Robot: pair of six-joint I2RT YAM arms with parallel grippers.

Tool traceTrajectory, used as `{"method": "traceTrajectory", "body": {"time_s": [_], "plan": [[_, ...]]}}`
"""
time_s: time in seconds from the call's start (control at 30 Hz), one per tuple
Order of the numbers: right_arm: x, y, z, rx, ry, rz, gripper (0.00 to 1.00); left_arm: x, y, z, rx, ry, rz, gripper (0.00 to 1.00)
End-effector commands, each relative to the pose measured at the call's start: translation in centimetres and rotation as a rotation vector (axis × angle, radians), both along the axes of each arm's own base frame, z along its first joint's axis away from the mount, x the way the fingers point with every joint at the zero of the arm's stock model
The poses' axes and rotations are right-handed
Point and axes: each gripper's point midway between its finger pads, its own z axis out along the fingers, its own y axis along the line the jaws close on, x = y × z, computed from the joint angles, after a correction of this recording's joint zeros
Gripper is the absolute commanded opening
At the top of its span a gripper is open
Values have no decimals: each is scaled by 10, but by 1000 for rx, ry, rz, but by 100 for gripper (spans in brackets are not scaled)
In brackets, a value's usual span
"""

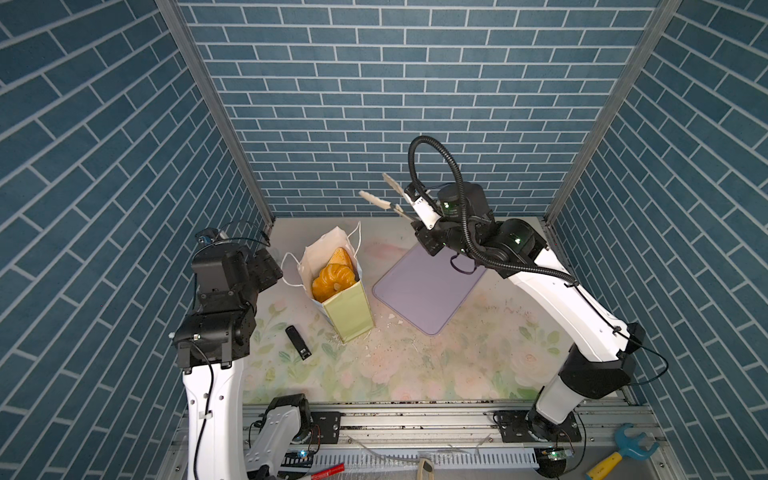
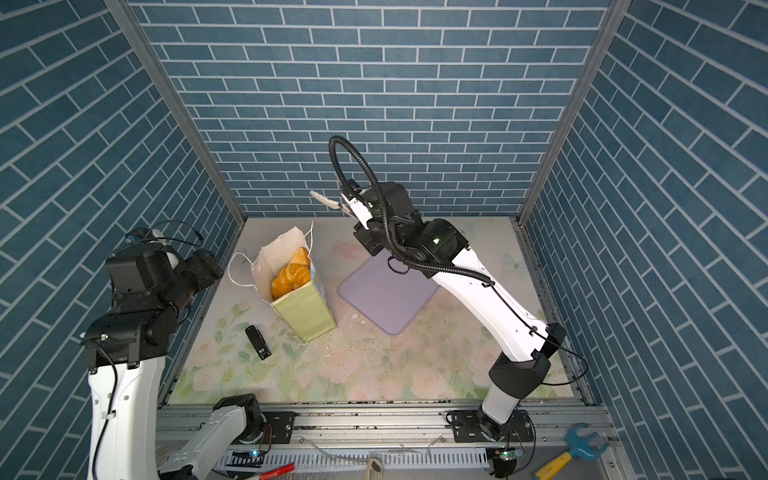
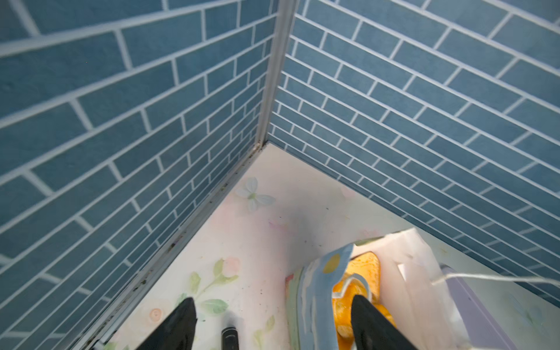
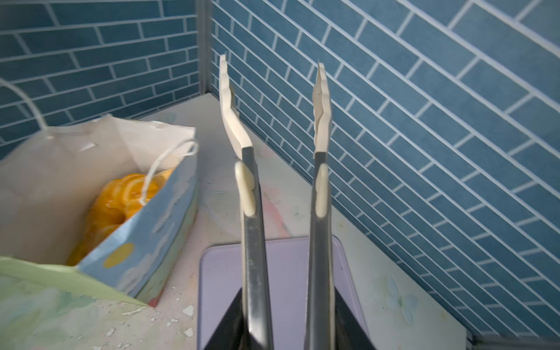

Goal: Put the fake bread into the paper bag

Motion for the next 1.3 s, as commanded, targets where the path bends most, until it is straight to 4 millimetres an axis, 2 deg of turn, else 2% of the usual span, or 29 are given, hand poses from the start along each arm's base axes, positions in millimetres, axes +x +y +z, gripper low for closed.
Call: {"method": "traceTrajectory", "body": {"time_s": [0.0, 0.13, 0.23, 0.3, 0.4, 0.57, 0.67, 0.87, 1.1, 1.27], "plan": [[11, -56, 13, 66, -10, -198, 40, -13, 33, -10, 112, 128, 143, 87], [26, -105, -14, 64, 41, -345, 40, -7, 44, -32, 112, 195, 180, 92], [37, -150, -46, 74, 123, -465, 41, -1, 44, -58, 58, 227, 170, 92], [42, -183, -75, 85, 198, -564, 41, 0, 44, -73, 25, 247, 168, 92], [46, -223, -122, 109, 323, -673, 41, 0, 46, -96, -11, 287, 171, 93], [46, -271, -198, 98, 503, -832, 41, 1, 42, -132, -82, 362, 139, 93], [44, -283, -242, 93, 585, -872, 41, 3, 35, -149, -126, 375, 101, 93], [37, -284, -302, 72, 707, -900, 42, 4, 23, -172, -163, 396, 37, 93], [22, -289, -339, 35, 785, -923, 45, 3, 18, -180, -159, 410, -8, 93], [8, -289, -350, 49, 811, -927, 56, 3, 15, -184, -168, 412, -22, 94]]}}
